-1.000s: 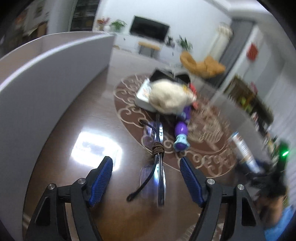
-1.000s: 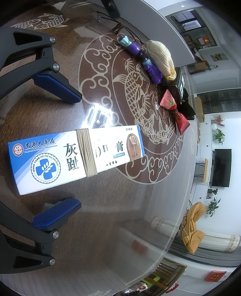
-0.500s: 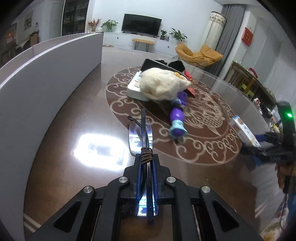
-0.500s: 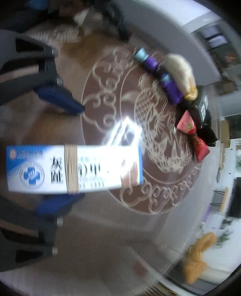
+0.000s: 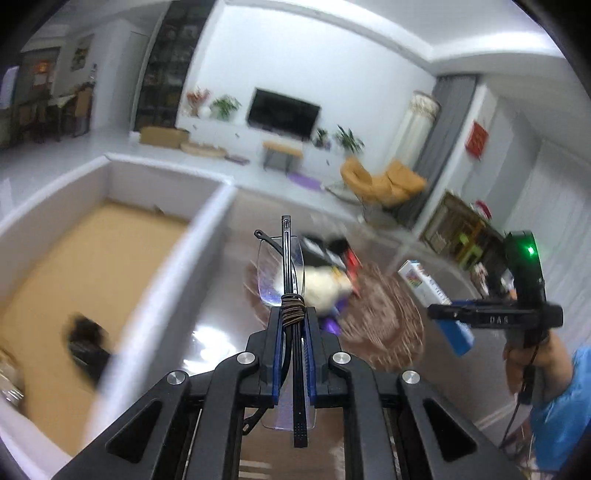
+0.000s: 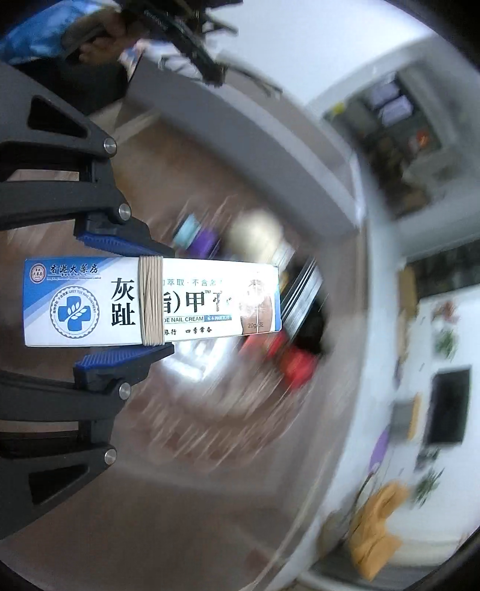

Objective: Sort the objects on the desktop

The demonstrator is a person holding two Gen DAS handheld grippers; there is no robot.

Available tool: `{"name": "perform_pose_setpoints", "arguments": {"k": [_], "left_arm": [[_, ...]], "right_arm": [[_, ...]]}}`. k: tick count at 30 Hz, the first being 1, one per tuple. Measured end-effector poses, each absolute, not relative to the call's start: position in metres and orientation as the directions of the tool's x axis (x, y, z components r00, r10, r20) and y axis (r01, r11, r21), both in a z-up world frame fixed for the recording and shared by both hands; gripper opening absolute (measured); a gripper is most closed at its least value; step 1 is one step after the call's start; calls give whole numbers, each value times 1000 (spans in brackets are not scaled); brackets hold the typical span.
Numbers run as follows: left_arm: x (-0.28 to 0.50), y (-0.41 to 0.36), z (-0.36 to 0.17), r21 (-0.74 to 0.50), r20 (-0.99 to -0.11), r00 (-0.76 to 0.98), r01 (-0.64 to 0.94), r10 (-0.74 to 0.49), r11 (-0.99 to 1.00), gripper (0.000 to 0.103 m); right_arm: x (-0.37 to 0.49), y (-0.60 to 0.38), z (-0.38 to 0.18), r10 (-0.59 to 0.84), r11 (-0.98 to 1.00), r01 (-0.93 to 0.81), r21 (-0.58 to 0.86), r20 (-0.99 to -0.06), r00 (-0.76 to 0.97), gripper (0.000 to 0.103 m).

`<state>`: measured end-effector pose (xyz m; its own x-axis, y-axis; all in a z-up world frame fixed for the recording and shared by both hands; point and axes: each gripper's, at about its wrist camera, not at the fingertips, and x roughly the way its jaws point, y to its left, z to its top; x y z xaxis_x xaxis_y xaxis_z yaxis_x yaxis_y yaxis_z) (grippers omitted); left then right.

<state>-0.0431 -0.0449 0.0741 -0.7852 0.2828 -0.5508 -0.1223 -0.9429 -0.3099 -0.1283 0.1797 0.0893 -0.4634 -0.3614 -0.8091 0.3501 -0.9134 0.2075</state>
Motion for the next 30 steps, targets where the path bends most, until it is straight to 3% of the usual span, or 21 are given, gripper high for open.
{"name": "perform_pose_setpoints", "arguments": {"k": [3, 8, 15, 17, 19, 20, 23, 24, 30], "left_arm": [[-50, -91, 93, -266, -548, -816, -40, 186, -963, 10], [-65, -173, 78, -229, -638, -769, 137, 42, -964, 10], [-89, -225, 14, -183, -831, -555, 324, -30, -928, 13], [-89, -234, 14, -239, -827, -563, 344, 4, -908, 24], [-85, -235, 19, -220, -818, -574, 368, -35, -903, 71], [-81, -234, 24, -203, -802, -593, 383, -72, -901, 78], [-67, -223, 36, -175, -753, -645, 388, -131, -905, 82], [-64, -218, 39, -180, -742, -658, 382, -130, -906, 82], [-39, -137, 72, -239, -604, -797, 185, -3, -953, 82]], "right_arm": [[-146, 101, 115, -497, -839, 466, 282, -746, -443, 44], [-163, -28, 135, -639, -717, 610, 336, -665, -386, 44], [-192, -169, 92, -625, -679, 677, 285, -708, -329, 46], [-200, -182, 70, -598, -695, 650, 306, -748, -288, 58], [-203, -183, 57, -586, -719, 615, 324, -758, -286, 67], [-201, -178, 57, -594, -722, 607, 332, -746, -299, 70], [-188, -151, 65, -622, -724, 601, 338, -698, -356, 83], [-177, -135, 69, -625, -727, 602, 330, -681, -381, 83], [-142, -19, 84, -532, -818, 534, 212, -633, -563, 98]]}}
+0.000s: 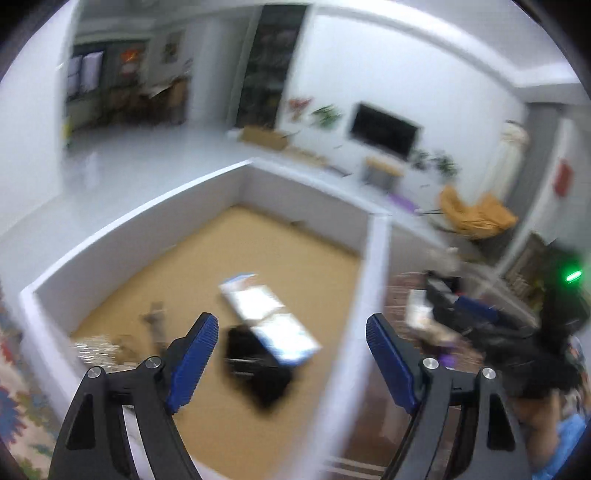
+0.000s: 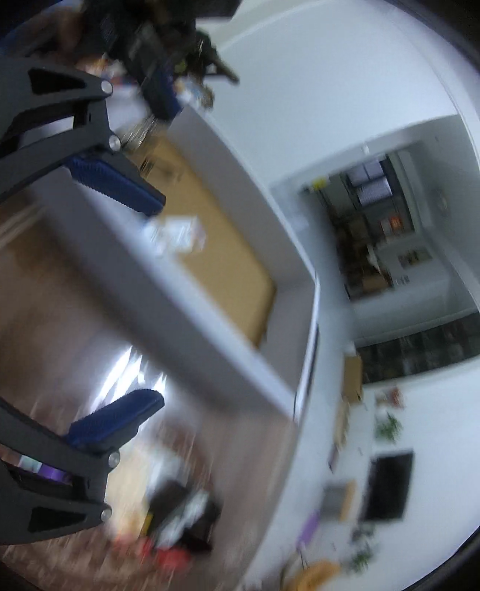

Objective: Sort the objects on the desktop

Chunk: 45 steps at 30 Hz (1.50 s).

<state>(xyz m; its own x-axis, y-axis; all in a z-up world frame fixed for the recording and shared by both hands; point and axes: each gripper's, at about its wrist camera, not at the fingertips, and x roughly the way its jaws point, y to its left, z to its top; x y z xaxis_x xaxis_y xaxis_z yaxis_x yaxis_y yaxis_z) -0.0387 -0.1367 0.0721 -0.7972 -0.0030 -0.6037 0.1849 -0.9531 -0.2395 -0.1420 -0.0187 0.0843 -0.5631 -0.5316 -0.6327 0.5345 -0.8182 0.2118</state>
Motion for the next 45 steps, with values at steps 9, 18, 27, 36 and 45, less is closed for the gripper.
{"name": "perform_pose_setpoints", "arguments": {"k": [9, 18, 27, 36, 45], "left_arm": [[-60, 38, 6, -194, -679, -692, -152, 245, -969, 103], [-75, 84, -54, -19, -739, -656, -207, 153, -978, 103], [-91, 65, -70, -97, -784, -600, -129, 156, -987, 103], [-90, 69, -73, -60, -795, -594, -126, 124, -990, 103], [-89, 72, -74, -36, -801, -590, -129, 106, -991, 103]], "right_arm": [[-85, 167, 7, -139, -977, 214, 3, -768, -626, 98], [-56, 223, -24, -71, -992, 129, -8, -796, -601, 98], [-55, 215, -28, -26, -989, 134, -68, -801, -598, 103], [-57, 223, -29, -58, -992, 125, -18, -815, -577, 103], [-57, 222, -30, -58, -992, 124, -18, -815, -577, 103]]}}
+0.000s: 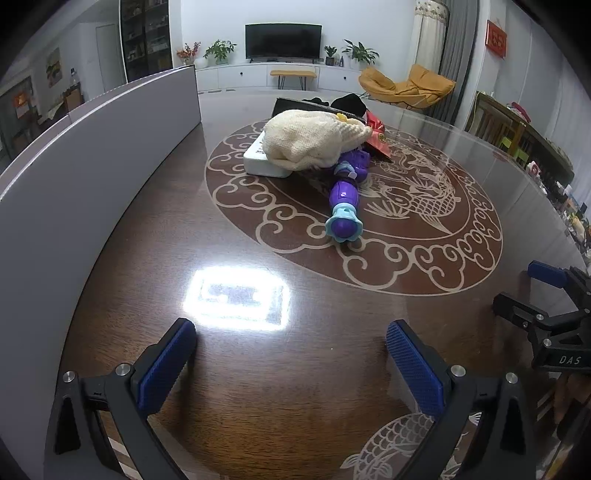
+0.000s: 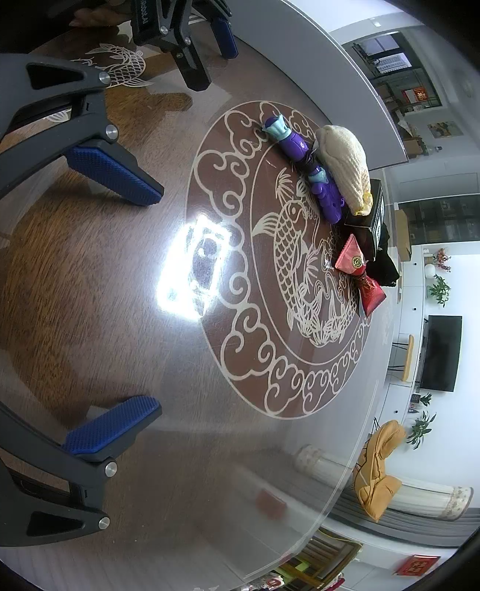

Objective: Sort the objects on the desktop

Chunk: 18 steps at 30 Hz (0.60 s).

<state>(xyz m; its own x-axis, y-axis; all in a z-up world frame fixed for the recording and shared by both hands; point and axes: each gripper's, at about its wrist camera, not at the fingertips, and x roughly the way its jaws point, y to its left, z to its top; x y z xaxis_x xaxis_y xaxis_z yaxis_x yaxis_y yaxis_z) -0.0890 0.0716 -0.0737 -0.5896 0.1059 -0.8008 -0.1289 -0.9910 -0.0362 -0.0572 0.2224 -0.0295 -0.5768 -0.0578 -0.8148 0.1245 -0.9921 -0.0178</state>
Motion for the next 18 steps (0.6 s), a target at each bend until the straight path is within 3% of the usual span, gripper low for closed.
{"name": "perform_pose_setpoints", "arguments": {"k": [18], "left_arm": [[-89, 75, -73, -2, -808, -583, -136, 81, -991, 103]], "right_arm": [[-57, 222, -29, -57, -992, 124, -18, -815, -577, 103]]}}
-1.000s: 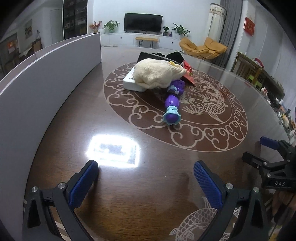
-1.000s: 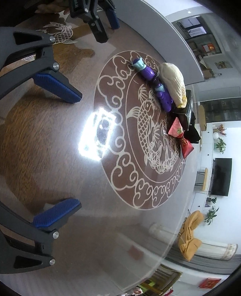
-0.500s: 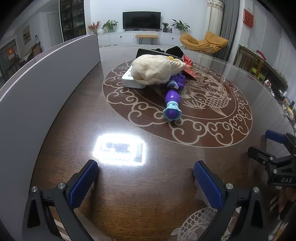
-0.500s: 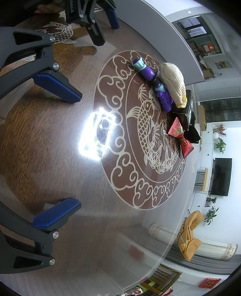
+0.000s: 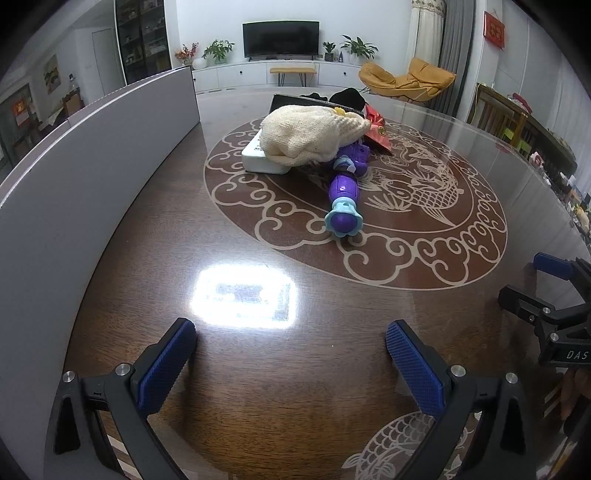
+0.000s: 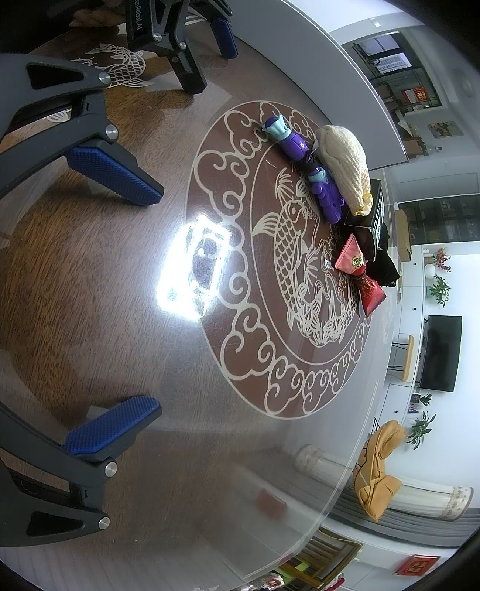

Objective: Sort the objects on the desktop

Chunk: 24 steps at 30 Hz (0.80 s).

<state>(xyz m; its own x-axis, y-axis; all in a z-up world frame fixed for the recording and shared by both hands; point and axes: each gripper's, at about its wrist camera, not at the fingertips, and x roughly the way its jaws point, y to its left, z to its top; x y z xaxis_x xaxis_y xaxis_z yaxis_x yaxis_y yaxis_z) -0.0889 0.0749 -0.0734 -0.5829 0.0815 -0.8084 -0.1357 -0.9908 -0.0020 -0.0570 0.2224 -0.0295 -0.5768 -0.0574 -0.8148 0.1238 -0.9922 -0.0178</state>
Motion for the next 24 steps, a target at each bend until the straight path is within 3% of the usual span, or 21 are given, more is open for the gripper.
{"name": "perform_pose_setpoints", "arguments": {"k": [24], "left_arm": [[-123, 70, -74, 3, -811, -583, -95, 53, -996, 103]], "right_arm": [[-56, 222, -29, -57, -992, 123, -18, -815, -577, 103]]}}
